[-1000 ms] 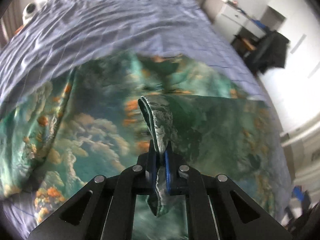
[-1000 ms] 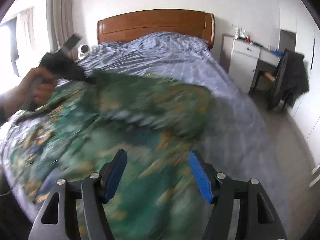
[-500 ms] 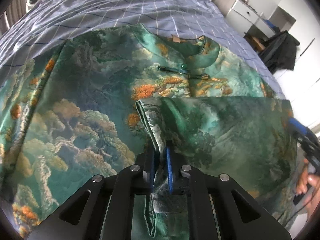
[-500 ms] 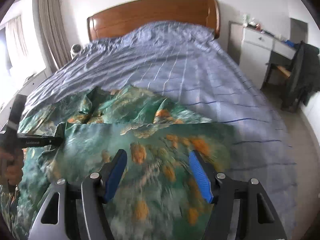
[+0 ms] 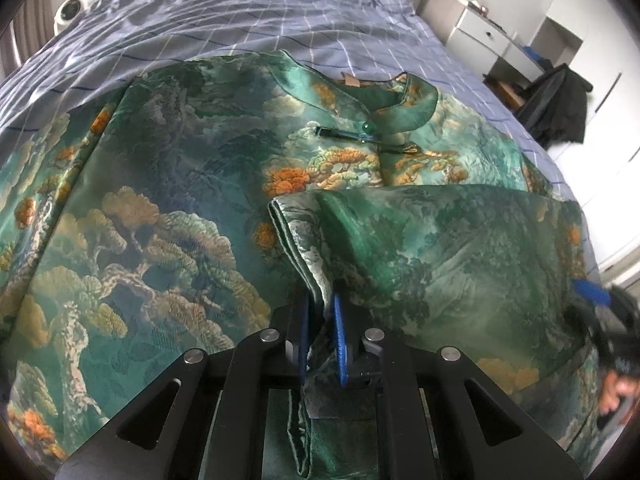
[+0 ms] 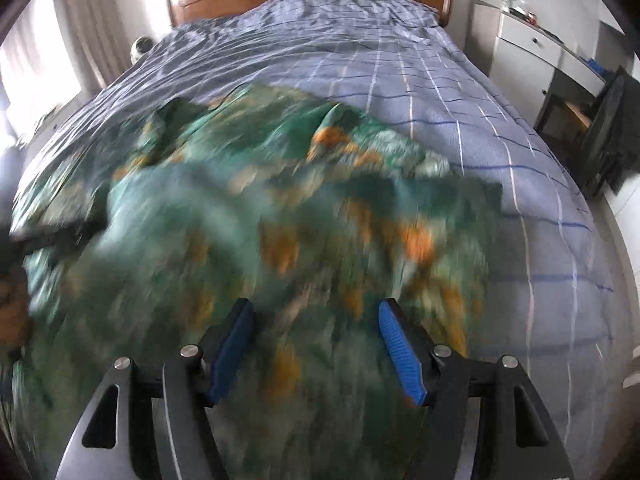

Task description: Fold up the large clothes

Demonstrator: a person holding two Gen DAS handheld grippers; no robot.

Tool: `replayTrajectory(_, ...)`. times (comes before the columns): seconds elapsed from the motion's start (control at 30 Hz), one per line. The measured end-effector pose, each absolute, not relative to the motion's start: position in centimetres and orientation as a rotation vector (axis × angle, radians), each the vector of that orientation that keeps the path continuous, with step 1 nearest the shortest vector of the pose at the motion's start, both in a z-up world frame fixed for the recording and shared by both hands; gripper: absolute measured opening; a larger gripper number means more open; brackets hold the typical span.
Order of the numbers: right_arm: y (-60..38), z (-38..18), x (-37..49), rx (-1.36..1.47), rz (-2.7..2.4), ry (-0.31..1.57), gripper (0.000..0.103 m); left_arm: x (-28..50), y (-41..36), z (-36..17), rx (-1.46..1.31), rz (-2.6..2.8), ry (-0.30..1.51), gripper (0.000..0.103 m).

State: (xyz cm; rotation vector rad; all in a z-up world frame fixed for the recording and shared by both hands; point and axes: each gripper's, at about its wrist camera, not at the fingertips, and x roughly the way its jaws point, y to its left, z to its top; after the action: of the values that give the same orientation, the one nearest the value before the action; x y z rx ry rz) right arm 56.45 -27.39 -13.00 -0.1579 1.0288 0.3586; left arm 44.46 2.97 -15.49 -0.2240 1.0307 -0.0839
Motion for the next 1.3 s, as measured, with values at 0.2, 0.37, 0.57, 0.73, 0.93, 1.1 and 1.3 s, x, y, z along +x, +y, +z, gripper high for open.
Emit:
replayTrajectory(0.2,-29.0,-12.7,53.1,-0.157,0.373,1.087,0.066,43.8,2.1,-15.5,-0.177,-0.061,1.011,0.010)
replayTrajectory(0.37,-28.1,-15.2,54.5,-0.165,0.347,1.144,0.068,43.7,1.7,-15.5,-0.154,-0.044,1.004,0.011)
replayTrajectory(0.57,-28.3,-14.1,53.3,-0.147,0.306,1.066,0.068,40.6,2.0,-13.6,-0.134,-0.009,1.000,0.066)
replayTrajectory(0.73,-29.8,-10.1,47.9,-0.091,0.256,0.956,0.071,33.7,3.8,-12.2,-0.138,-0.050,0.985,0.080)
replayTrajectory(0.93,-28.8,-7.3,39.3,-0.081,0.254,0.841,0.075,24.3,5.3,-12.0,0.003,0.036,0.971,0.084)
replayTrajectory(1.1,-25.8,-7.4,32.3,-0.038,0.262,0.795,0.075,19.1,7.1,-11.4,-0.003,0.096,0.955,0.088)
replayTrajectory(1.3,-22.1,-7.7,26.9,-0.040,0.307,0.769,0.075,16.2,10.2,-11.4,-0.041,0.182,0.952,0.091)
